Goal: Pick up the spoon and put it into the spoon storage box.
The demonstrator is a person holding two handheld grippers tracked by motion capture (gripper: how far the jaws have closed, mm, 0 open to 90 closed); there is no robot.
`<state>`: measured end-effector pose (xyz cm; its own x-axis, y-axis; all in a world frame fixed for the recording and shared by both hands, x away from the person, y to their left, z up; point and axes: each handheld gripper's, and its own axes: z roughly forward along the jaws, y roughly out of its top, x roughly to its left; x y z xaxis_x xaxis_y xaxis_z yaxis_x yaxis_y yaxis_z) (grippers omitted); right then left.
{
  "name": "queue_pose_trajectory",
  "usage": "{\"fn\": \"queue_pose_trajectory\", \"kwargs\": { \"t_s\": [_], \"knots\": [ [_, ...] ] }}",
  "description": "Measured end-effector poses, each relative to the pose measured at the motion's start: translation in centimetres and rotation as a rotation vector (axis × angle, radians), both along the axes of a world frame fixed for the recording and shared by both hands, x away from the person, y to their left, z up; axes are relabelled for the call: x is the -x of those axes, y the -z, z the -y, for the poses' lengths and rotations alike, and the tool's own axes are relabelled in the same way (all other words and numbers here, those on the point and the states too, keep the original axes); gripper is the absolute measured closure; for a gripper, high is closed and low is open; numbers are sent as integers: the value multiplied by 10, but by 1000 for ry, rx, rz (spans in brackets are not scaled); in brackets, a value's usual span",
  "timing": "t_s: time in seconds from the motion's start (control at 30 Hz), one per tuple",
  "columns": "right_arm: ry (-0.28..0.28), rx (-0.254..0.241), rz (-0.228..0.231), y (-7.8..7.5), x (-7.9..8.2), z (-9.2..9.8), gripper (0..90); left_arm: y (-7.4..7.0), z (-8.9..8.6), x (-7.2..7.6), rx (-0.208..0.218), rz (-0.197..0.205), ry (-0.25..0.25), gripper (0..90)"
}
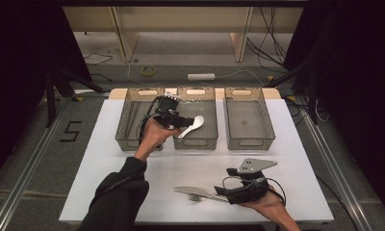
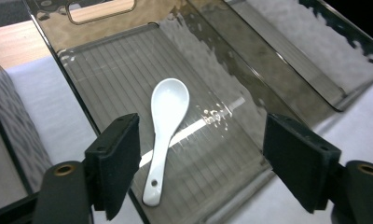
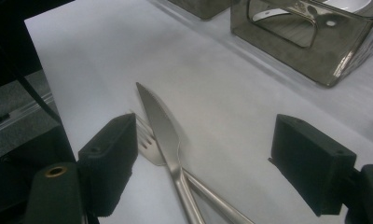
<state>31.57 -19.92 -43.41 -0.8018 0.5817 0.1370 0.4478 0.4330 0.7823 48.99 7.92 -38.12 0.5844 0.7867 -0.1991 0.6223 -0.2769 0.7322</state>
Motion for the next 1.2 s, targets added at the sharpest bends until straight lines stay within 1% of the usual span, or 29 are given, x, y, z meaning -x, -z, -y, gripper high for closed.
{"fn": "queue_pose_trajectory", "kwargs": {
  "t_s": [0.1, 0.13, 0.17, 0.23, 0.27, 0.33, 0.37, 0.4, 0.43, 0.47, 0.53, 0.6, 0.63, 0.7, 0.73, 0.77, 0.83, 0.87, 0.97, 1.03, 1.07, 1.13, 1.2],
  "knots": [
    [3, 4, 3, -1, 0, 0, 240, -2, -7, 14, 25, 18, 15, 242],
    [3, 10, 3, -1, 0, 0, 240, -3, -11, 19, 28, 27, 20, 237],
    [1, 18, 5, -1, 0, 0, 240, -3, -13, 24, 41, 29, 18, 232],
    [-1, 28, 4, -1, 0, 0, 241, -3, -20, 34, 51, 50, 24, 224],
    [-3, 33, 0, -1, -1, 0, 242, -4, -22, 37, 44, 49, 32, 222],
    [-7, 53, -6, -2, -1, 0, 243, -5, -26, 44, 35, 66, 37, 204],
    [-10, 59, -11, -3, -1, 0, 249, -5, -28, 47, 45, 72, 42, 203],
    [-21, 71, -17, -4, -1, 0, 250, -5, -30, 50, 54, 69, 51, 199],
    [-25, 77, -23, -5, 0, -1, 251, -4, -32, 54, 59, 75, 51, 195],
    [-30, 88, -23, -5, 1, -2, 253, -3, -33, 57, 51, 87, 53, 192],
    [-40, 111, -32, -5, 1, -4, 258, 0, -35, 63, 47, 96, 57, 184],
    [-51, 143, -42, -4, 1, -6, 265, 3, -38, 69, 54, 105, 60, 177],
    [-48, 163, -47, -3, 1, -7, 267, 4, -38, 72, 58, 108, 61, 174],
    [-61, 206, -49, -2, 2, -10, 274, 6, -41, 79, 69, 116, 75, 168],
    [-68, 218, -57, -1, 2, -11, 278, 7, -43, 83, 71, 122, 83, 168],
    [-75, 231, -59, -1, 3, -12, 283, 9, -44, 87, 82, 127, 84, 167],
    [-86, 252, -71, 0, 3, -14, 289, 11, -47, 93, 74, 135, 98, 163],
    [-88, 258, -78, 0, 3, -15, 296, 12, -48, 97, 73, 141, 96, 160],
    [-99, 286, -87, 2, 3, -18, 313, 17, -55, 108, 86, 160, 95, 158],
    [-107, 297, -101, 3, 3, -18, 325, 19, -58, 113, 83, 173, 98, 159],
    [-111, 301, -101, 3, 2, -19, 330, 20, -61, 117, 83, 182, 98, 158],
    [-112, 318, -112, 4, 2, -20, 334, 22, -66, 121, 100, 184, 95, 158],
    [-134, 335, -110, 4, 1, -21, 343, 24, -69, 125, 104, 187, 98, 156]
  ]
}}
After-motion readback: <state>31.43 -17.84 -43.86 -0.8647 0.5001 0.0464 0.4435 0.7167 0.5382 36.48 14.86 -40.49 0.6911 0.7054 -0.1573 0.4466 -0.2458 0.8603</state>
